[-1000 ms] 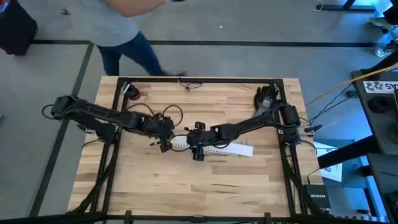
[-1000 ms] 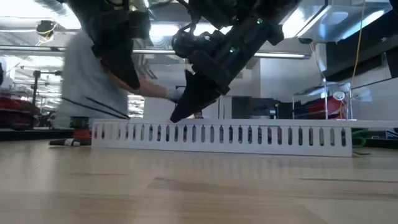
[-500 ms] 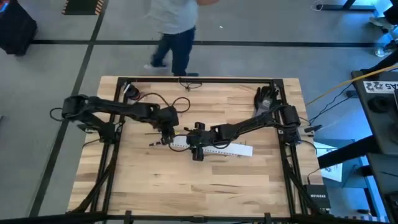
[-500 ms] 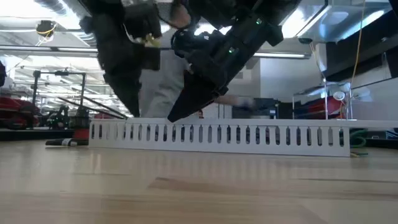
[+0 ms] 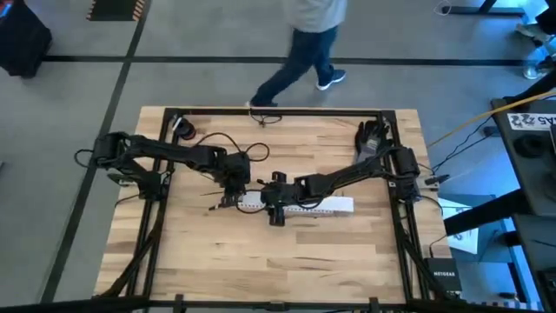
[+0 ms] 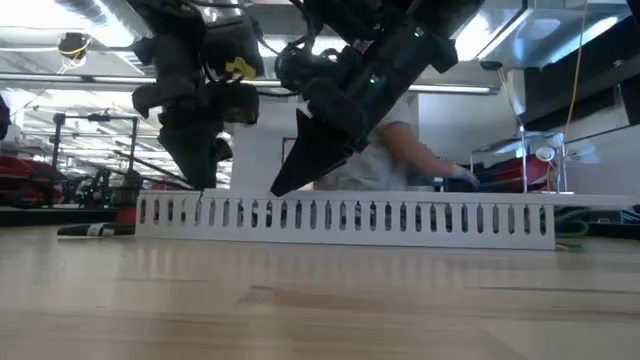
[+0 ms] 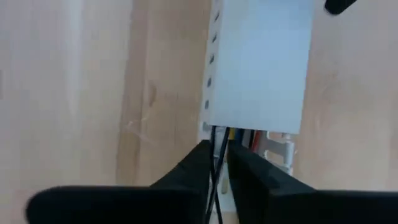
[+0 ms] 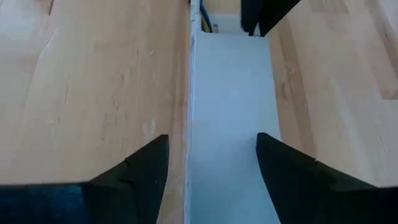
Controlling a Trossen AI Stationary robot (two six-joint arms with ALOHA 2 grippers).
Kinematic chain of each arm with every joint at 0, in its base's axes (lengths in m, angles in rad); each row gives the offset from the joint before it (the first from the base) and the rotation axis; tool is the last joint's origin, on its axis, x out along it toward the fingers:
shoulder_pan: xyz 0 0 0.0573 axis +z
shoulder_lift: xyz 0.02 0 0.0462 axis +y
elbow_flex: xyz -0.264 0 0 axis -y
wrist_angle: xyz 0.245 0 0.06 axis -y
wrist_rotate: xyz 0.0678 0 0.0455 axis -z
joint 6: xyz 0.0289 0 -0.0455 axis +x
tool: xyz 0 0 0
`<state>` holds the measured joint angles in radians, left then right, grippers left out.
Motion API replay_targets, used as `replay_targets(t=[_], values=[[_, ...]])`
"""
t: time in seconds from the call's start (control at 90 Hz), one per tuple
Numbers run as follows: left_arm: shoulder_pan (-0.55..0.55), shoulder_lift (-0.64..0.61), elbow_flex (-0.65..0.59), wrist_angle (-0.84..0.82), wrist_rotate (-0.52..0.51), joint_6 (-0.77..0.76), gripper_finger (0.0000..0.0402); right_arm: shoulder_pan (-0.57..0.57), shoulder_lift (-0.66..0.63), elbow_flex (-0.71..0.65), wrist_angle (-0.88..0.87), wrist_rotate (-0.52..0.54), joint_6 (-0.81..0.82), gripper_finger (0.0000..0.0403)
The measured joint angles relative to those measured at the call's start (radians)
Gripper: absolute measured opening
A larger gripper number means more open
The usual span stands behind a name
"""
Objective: Ziptie cables
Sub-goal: Close the cable duct
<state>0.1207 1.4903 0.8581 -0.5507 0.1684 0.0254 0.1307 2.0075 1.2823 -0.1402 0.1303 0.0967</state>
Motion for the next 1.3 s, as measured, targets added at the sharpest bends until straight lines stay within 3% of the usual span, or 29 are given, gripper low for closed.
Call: replay_targets(t=[0.144,0.622,0.9,1.056,1.3], values=[[0.0,-0.006,0.0,-0.01,0.002,0.008,0.0004,0.0,0.0,0.0,0.003,0.0,-0.003,0.0234],[-0.063,-0.002,0.068,-0.102,0.003,-0.059,0.0,-0.002,0.001,-0.001,0.003,0.008,-0.002,0.0234],[-0.136,0.001,0.018,-0.076,-0.008,-0.189,0.0002,-0.006,0.002,-0.001,0.009,0.008,0.0,0.0234],[-0.158,0.0,0.007,-0.076,-0.014,-0.26,0.0021,-0.007,0.002,-0.001,0.011,0.009,0.001,0.0234],[-0.143,0.0,0.036,-0.154,-0.017,-0.261,0.0093,-0.006,0.002,-0.001,0.015,0.011,0.002,0.0234]])
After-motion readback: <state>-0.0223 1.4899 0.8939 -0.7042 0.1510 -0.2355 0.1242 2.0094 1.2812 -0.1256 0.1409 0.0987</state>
